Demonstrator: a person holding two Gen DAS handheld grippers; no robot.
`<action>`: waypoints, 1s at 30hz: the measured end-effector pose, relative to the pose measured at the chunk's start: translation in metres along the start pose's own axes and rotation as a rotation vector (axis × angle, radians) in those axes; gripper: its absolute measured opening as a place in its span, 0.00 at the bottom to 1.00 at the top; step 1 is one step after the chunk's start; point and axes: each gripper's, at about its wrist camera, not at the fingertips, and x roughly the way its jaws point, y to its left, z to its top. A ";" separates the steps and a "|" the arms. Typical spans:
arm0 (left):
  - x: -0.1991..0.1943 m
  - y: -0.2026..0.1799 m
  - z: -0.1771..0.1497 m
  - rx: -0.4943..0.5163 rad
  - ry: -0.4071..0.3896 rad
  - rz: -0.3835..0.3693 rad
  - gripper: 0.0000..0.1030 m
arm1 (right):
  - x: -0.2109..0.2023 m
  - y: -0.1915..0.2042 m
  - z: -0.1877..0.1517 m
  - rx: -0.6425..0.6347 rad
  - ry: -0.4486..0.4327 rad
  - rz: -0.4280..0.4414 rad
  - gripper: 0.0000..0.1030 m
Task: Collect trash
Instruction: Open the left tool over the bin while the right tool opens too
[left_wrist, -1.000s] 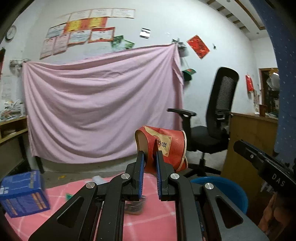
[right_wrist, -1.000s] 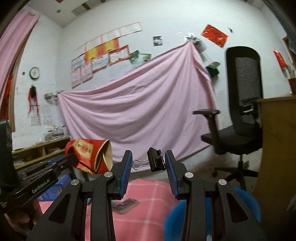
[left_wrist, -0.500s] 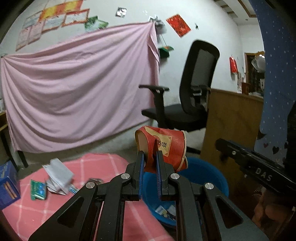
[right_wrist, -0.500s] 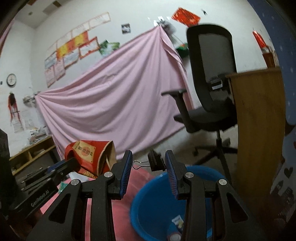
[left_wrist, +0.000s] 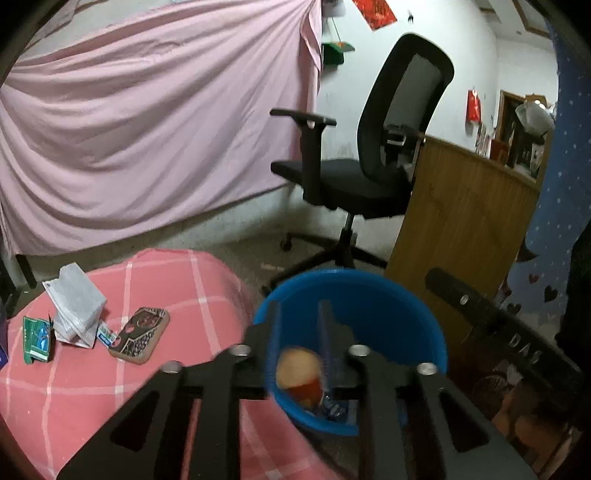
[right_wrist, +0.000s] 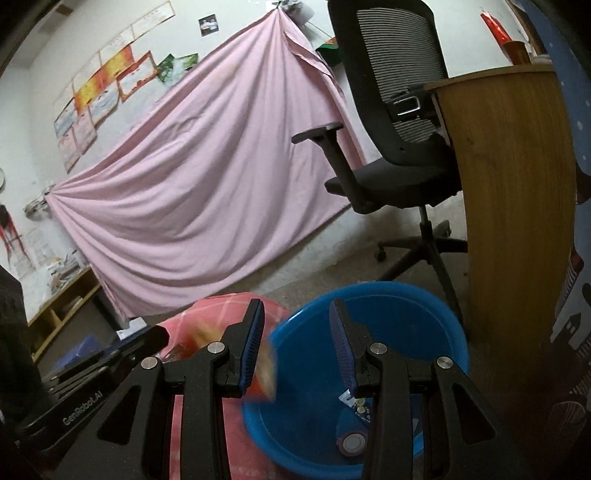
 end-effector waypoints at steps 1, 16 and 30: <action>-0.001 0.001 -0.001 -0.003 -0.001 -0.002 0.26 | -0.001 -0.001 0.000 0.004 -0.002 -0.002 0.36; -0.021 0.029 -0.006 -0.067 -0.040 0.053 0.30 | 0.002 0.005 0.005 -0.003 -0.014 -0.010 0.43; -0.083 0.096 -0.002 -0.155 -0.181 0.163 0.46 | 0.001 0.063 0.018 -0.077 -0.129 0.053 0.64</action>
